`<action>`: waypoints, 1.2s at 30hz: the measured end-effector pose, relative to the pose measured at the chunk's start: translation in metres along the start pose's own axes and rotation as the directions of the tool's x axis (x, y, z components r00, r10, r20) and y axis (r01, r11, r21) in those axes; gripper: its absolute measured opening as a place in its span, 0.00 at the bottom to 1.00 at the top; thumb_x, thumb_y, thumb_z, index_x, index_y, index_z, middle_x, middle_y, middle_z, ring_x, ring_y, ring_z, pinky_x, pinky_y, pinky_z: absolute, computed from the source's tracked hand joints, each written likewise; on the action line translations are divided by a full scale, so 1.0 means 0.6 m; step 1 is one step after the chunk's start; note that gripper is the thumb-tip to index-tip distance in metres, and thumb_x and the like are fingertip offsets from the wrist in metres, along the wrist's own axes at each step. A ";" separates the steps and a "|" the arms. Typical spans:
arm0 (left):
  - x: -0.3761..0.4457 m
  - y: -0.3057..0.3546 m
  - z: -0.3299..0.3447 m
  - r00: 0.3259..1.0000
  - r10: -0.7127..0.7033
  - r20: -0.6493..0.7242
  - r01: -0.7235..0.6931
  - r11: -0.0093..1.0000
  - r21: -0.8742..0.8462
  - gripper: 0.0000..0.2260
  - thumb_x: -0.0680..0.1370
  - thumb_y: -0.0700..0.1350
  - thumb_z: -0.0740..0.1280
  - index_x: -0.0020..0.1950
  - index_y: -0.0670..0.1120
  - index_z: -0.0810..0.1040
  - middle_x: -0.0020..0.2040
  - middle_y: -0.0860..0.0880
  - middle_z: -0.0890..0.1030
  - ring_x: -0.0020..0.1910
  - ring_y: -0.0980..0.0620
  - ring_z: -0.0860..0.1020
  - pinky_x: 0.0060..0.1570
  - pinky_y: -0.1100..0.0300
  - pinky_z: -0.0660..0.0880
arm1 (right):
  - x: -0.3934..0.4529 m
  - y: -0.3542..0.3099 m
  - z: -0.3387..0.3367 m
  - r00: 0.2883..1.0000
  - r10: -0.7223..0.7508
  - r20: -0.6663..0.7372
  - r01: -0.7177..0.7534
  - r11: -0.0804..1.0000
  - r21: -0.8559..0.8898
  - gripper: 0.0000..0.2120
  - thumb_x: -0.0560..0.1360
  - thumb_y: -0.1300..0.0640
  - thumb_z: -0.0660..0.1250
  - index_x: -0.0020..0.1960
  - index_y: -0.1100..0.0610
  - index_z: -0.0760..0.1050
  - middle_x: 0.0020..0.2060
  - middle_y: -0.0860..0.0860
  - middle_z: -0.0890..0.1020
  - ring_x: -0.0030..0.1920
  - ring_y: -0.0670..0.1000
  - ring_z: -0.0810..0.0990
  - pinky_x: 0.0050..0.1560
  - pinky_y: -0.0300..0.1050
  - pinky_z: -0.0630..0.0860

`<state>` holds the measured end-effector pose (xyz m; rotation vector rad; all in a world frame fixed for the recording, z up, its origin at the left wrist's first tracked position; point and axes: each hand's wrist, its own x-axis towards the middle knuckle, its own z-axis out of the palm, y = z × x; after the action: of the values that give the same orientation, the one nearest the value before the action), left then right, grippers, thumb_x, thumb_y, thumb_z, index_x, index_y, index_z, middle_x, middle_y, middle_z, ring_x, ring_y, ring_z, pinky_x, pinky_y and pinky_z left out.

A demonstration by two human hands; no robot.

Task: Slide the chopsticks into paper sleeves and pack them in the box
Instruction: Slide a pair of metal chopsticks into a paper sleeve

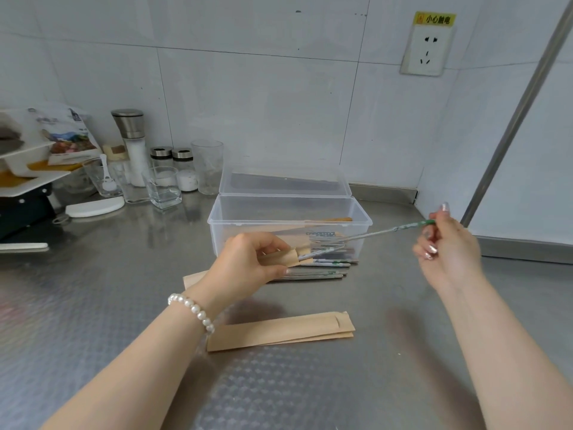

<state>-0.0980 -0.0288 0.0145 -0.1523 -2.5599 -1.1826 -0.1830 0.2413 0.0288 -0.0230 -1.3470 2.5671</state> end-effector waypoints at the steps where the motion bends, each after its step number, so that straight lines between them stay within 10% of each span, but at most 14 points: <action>1: 0.000 0.000 0.000 1.000 0.000 0.003 0.000 1.000 0.007 0.13 0.65 0.42 0.77 0.42 0.57 0.77 0.42 0.49 0.81 0.44 0.49 0.79 0.48 0.58 0.75 | 0.002 -0.003 -0.004 0.999 -0.010 -0.034 0.010 1.000 0.011 0.14 0.79 0.52 0.59 0.37 0.56 0.68 0.18 0.47 0.67 0.17 0.44 0.58 0.20 0.32 0.52; 17: -0.001 0.001 0.002 1.000 0.009 0.008 -0.009 0.999 0.038 0.13 0.64 0.43 0.77 0.46 0.53 0.80 0.38 0.53 0.79 0.42 0.51 0.77 0.46 0.61 0.73 | -0.002 -0.003 0.001 0.984 -0.160 -0.084 0.149 0.981 -0.127 0.15 0.79 0.53 0.60 0.36 0.58 0.68 0.17 0.46 0.68 0.17 0.44 0.59 0.19 0.33 0.54; 36: -0.002 0.005 0.008 1.000 -0.005 -0.023 0.005 1.000 0.023 0.14 0.65 0.42 0.77 0.49 0.48 0.82 0.44 0.53 0.82 0.47 0.52 0.79 0.53 0.60 0.75 | -0.073 0.091 0.067 0.977 0.071 0.200 0.022 0.904 -0.426 0.07 0.75 0.58 0.66 0.41 0.58 0.81 0.32 0.52 0.81 0.26 0.43 0.78 0.27 0.33 0.72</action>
<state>-0.0972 -0.0233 0.0131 -0.1264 -2.5549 -1.1497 -0.1567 0.1693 0.0034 0.1610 -1.9786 2.2891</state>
